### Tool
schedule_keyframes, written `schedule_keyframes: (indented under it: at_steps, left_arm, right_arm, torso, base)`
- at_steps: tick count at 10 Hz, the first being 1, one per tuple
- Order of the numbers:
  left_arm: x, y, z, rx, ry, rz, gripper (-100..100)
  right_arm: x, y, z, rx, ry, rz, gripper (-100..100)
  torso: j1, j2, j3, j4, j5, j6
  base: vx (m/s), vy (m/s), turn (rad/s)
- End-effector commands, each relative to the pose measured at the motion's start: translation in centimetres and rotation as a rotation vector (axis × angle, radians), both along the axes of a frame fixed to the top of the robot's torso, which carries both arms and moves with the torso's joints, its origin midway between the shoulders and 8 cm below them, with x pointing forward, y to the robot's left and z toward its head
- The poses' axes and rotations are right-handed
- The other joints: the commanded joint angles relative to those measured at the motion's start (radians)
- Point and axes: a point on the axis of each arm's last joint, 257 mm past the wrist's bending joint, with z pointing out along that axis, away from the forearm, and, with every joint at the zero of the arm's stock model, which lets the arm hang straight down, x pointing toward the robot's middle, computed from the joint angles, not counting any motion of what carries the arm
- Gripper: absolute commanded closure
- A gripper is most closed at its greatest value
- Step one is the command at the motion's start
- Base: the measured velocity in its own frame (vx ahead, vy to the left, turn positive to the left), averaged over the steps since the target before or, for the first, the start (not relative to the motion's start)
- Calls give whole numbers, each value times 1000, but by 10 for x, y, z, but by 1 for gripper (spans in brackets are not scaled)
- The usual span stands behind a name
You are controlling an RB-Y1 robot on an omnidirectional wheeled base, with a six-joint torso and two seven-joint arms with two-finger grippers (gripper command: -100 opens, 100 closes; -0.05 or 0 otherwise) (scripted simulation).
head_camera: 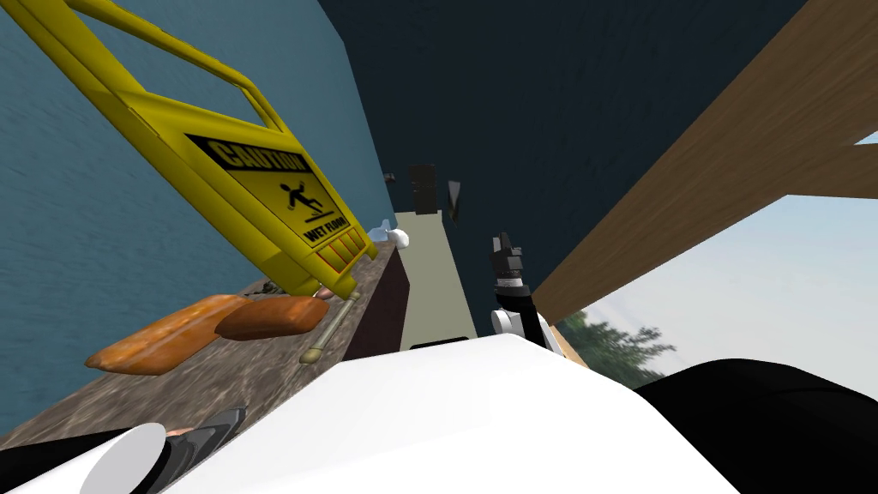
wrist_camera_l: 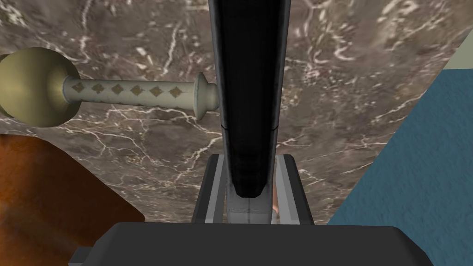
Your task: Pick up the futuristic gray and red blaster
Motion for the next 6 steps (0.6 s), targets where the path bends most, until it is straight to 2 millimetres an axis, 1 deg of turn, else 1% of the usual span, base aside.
schedule_keyframes:
  at_steps: [1,2,3,6]
  left_arm:
    - [0,0,0,0,0,0,100]
    - [0,0,0,0,0,0,0]
    - [-2,-5,7,-2,0,-4,100]
    - [-5,-13,15,-3,2,-10,100]
  right_arm:
    - [0,0,0,0,0,0,0]
    - [0,0,0,0,0,0,0]
    - [0,0,0,0,0,0,0]
    - [0,0,0,0,0,0,0]
  torso:
    - [0,0,0,0,0,0]
    - [0,0,0,0,0,0]
    - [0,0,0,0,0,0]
    - [0,-2,-1,0,-1,0]
  base:
    - [0,0,0]
    - [0,0,0]
    - [19,9,26]
    - [31,19,26]
